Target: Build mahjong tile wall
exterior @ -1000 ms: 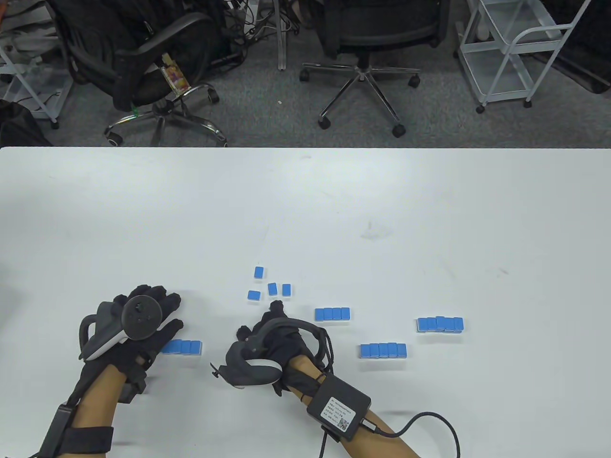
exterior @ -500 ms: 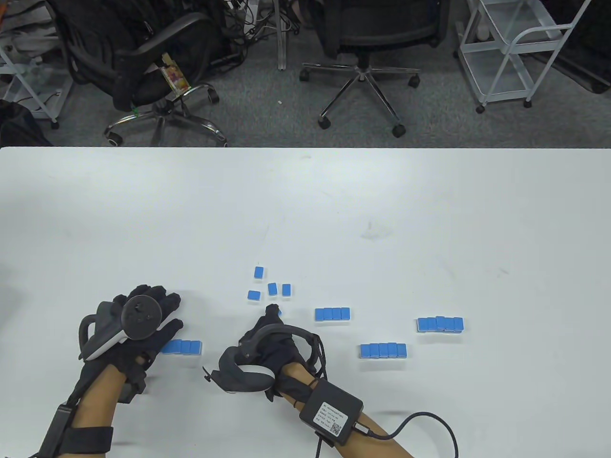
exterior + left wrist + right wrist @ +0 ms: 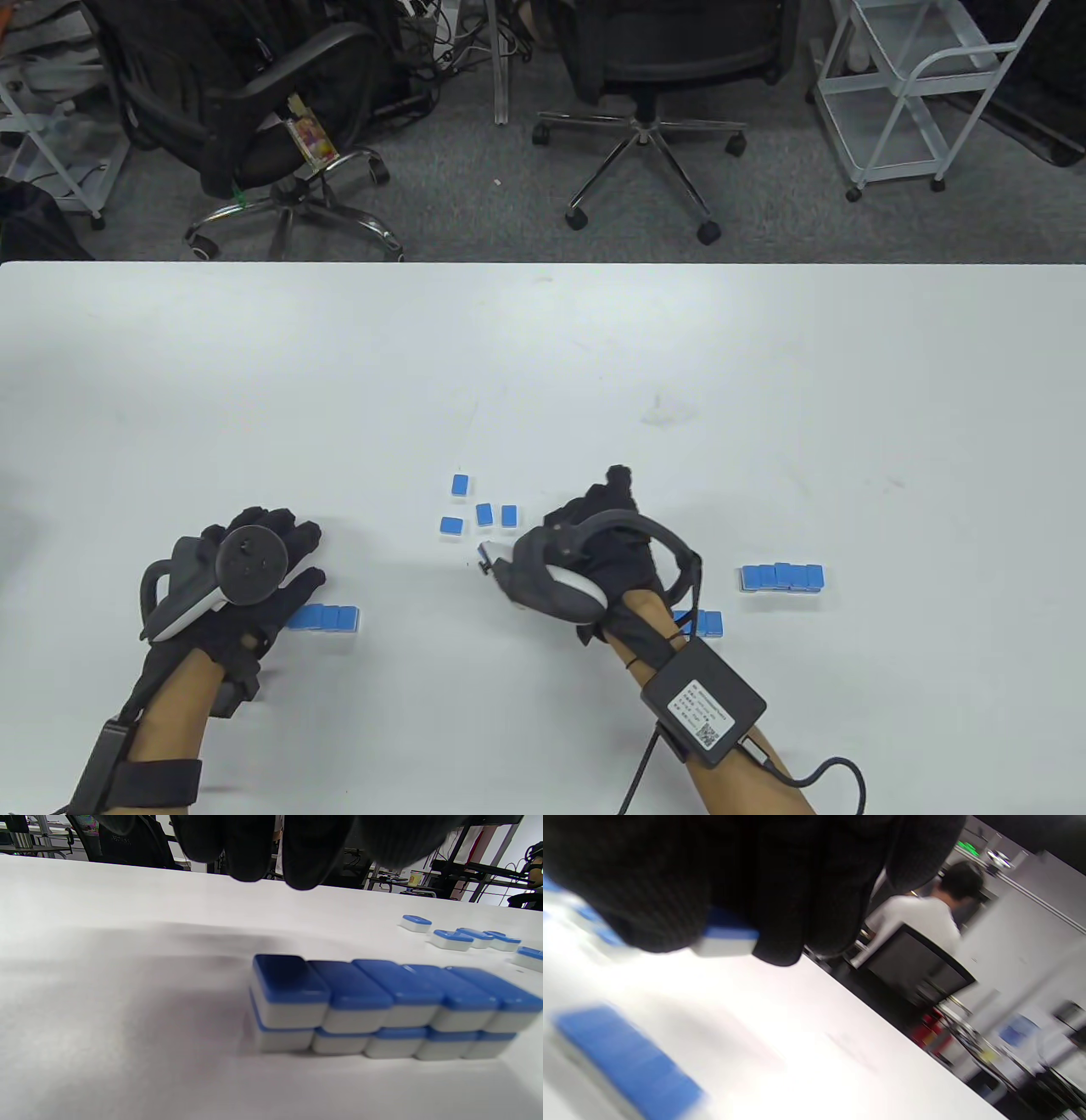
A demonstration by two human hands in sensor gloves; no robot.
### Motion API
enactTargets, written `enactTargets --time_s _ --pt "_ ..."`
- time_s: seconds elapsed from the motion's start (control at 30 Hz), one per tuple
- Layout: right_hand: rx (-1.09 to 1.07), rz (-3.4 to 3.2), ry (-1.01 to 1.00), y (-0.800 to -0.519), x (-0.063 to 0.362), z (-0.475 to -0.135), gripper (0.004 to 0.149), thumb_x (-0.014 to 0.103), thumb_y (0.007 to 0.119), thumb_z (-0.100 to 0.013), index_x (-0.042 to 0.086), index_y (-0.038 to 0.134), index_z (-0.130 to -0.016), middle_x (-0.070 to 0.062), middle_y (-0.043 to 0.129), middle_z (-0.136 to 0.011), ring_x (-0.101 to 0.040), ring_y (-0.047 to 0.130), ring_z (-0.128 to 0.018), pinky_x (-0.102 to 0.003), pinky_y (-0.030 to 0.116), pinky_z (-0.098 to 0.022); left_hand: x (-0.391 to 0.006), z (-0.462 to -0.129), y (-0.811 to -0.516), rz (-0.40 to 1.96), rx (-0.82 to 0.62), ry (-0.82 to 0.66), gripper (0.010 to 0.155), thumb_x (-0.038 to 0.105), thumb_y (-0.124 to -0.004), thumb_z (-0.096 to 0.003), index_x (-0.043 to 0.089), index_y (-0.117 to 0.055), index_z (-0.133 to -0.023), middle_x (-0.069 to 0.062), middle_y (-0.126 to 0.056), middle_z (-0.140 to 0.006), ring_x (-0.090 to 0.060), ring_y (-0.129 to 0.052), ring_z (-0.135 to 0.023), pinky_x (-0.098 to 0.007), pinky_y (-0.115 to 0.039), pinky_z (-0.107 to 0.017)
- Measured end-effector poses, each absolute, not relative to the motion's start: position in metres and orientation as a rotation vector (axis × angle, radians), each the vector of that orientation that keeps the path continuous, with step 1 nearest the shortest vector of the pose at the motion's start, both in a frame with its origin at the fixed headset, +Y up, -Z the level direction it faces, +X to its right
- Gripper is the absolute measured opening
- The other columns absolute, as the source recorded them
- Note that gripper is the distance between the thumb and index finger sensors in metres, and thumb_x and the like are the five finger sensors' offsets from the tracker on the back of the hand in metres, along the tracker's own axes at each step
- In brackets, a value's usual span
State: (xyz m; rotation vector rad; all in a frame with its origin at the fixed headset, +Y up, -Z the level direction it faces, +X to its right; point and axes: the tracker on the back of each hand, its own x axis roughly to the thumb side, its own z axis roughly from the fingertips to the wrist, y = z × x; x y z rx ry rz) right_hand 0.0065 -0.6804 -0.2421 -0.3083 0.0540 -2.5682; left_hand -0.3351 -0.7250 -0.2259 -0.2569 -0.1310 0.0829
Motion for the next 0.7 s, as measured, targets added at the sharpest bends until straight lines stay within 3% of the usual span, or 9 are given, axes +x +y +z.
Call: enactTargets --time_s 0.23,0.53,0.7 --pt "-0.174 -2.616 -0.216 -0.715 0.046 -0.259 0.056 0.045 0.092 -0.026 0.032 0.080 -0.078 0.009 0.098 -0.075 -0.021 0.094 -0.077 -0.056 0.060 -0.074 -0.335 -0.226 -0.726 0.080 -0.264 -0.128 0.064 0.059 -0.063 -0.0482 0.037 -0.059 -0.108 0.000 -0.050 -0.120 -0.033 -0.043 -0.115 -0.064 -0.036 -0.082" --pt "-0.213 -2.603 -0.253 -0.738 0.042 -0.257 0.059 0.044 0.092 -0.025 0.033 0.077 -0.081 0.011 0.097 -0.077 -0.019 0.093 -0.079 -0.056 0.061 -0.074 -0.336 -0.226 -0.726 0.081 -0.266 -0.128 0.064 0.059 -0.063 -0.0483 0.037 -0.059 -0.108 0.000 -0.050 -0.120 -0.033 -0.043 -0.115 -0.064 -0.036 -0.082" --pt "-0.158 -2.583 -0.288 -0.734 0.043 -0.254 0.061 0.044 0.092 -0.025 0.031 0.077 -0.083 0.008 0.097 -0.078 -0.022 0.093 -0.080 -0.058 0.060 -0.073 -0.335 -0.226 -0.726 0.081 -0.265 -0.129 0.064 0.059 -0.063 -0.0483 0.037 -0.059 -0.108 0.000 -0.050 -0.120 -0.033 -0.043 -0.115 -0.064 -0.037 -0.082"
